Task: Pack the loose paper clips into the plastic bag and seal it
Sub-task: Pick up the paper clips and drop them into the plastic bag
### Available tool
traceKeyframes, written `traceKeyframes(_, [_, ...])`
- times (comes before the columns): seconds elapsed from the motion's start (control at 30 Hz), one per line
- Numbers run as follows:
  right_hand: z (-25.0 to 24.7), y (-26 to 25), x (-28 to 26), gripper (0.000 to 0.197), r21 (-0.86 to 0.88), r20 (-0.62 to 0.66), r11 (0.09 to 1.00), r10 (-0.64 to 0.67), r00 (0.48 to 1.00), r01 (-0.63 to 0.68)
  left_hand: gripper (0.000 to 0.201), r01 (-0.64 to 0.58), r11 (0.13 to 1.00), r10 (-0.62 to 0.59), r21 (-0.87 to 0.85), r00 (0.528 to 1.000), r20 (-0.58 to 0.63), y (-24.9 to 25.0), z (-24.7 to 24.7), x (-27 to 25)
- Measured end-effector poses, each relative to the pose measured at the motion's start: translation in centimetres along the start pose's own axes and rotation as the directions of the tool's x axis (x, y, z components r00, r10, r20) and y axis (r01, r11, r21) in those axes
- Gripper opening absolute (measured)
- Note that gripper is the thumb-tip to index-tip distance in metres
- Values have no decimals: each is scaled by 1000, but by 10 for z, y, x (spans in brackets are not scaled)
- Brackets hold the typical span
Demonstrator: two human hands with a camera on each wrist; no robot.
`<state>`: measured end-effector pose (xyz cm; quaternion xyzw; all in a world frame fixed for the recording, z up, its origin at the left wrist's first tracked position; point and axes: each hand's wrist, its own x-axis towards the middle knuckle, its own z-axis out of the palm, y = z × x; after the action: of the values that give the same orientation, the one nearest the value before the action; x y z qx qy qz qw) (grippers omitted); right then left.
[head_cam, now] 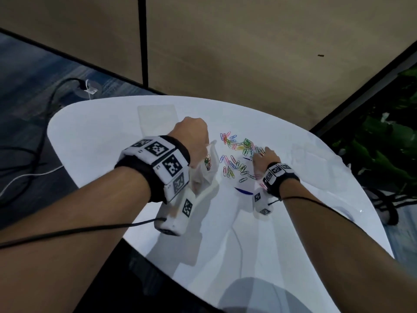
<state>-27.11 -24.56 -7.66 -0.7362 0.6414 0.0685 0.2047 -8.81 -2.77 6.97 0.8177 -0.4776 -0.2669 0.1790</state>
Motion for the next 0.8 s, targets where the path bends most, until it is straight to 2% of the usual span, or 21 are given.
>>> traceKeyframes(0.13, [3,-32,10,67,-151,20,976,-157,987,158,26,-11,1000,11,6,1000,12,4,0,1])
traceKeyframes(0.2, [6,-41,13,67,-293,69,921,-246,967,256,27,-12,1000,12,12,999,33,5,0,1])
traceKeyframes(0.3, [4,-49,6,38,-449,14,828,-371,929,337,25,-15,1000,15,13,999,37,7,0,1])
traceKeyframes(0.4, [1,-44,-3,23,-458,-32,833,-366,930,312,25,-17,1000,16,20,999,39,7,0,2])
traceKeyframes(0.5, [-4,-24,-4,18,-255,-96,932,-289,953,257,25,-18,999,17,28,999,42,8,1,1])
traceKeyframes(0.57, [-10,-7,-5,11,20,-139,980,-193,971,198,24,-19,999,18,32,999,39,9,1,1])
traceKeyframes(0.6, [-14,0,-8,9,193,-122,968,-136,983,158,24,-18,999,17,33,999,39,9,2,0])
traceKeyframes(0.63, [-19,5,-12,9,396,-73,912,-87,994,109,25,-18,999,16,34,999,39,9,2,1])
traceKeyframes(0.7, [-29,7,-28,14,748,45,664,-63,997,8,26,-14,999,13,30,999,36,8,3,1])
traceKeyframes(0.73, [-35,4,-38,19,844,88,536,-104,991,-19,27,-12,1000,11,26,999,32,9,3,1])
traceKeyframes(0.8, [-46,-7,-61,23,923,173,379,-241,955,-71,27,-7,1000,7,22,1000,29,10,4,2])
